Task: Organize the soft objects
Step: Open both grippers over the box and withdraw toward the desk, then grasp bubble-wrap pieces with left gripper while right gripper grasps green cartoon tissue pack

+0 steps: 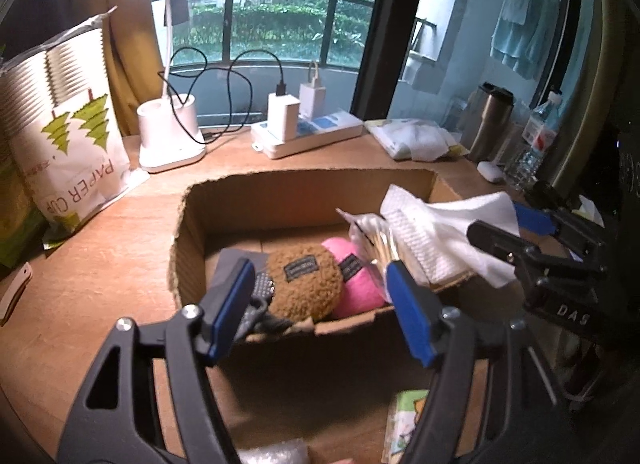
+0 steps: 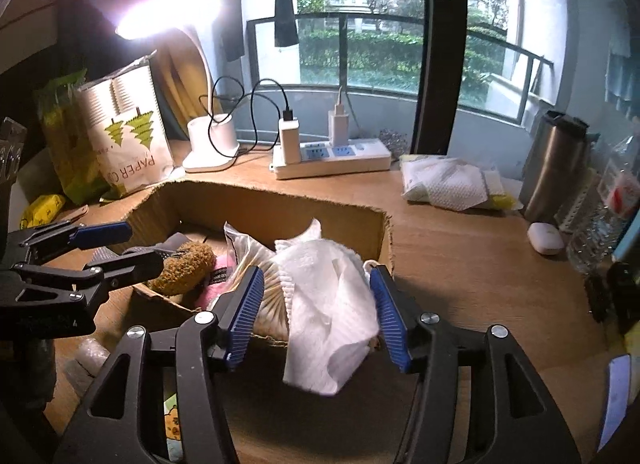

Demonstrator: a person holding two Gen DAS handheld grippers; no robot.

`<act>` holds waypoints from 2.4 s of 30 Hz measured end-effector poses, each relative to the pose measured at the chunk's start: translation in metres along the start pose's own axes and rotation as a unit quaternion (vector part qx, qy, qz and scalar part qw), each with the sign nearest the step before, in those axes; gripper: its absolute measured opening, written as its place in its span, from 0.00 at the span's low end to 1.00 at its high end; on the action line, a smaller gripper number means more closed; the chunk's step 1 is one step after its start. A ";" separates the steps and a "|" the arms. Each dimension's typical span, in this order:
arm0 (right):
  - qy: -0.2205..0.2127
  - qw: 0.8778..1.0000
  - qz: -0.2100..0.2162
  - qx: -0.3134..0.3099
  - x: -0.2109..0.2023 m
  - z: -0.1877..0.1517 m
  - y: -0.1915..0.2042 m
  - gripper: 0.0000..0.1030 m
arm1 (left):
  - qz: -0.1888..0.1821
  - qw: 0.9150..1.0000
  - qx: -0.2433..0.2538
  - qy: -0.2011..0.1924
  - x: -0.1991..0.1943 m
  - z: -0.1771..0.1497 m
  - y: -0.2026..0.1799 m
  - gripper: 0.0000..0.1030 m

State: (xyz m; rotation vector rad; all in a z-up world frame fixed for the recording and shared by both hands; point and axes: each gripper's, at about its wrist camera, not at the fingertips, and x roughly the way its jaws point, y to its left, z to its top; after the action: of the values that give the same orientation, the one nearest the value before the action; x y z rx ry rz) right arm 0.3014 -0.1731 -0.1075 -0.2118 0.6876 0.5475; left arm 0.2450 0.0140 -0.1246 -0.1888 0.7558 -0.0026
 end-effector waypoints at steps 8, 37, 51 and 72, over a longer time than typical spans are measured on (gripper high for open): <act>-0.014 1.000 -0.011 -0.010 -0.024 -0.001 0.019 0.62 | -0.009 1.000 0.001 -0.017 -0.025 -0.011 0.004 0.68; -0.003 1.000 -0.002 -0.025 -0.060 -0.044 0.073 0.63 | -0.021 1.000 -0.003 -0.020 -0.068 -0.068 0.014 0.69; 0.045 0.999 0.016 -0.019 -0.037 -0.071 0.086 0.63 | -0.027 0.999 -0.006 0.027 -0.049 -0.098 0.023 0.69; 0.103 0.993 0.050 0.003 -0.002 -0.094 0.091 0.66 | 0.001 0.997 -0.001 0.079 -0.026 -0.126 0.024 0.69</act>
State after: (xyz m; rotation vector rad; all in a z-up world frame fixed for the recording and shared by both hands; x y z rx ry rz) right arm 0.1997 -0.1314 -0.1784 -0.2321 0.9034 0.6245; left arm 0.1387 0.0180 -0.2003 -0.1905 0.9133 -0.0144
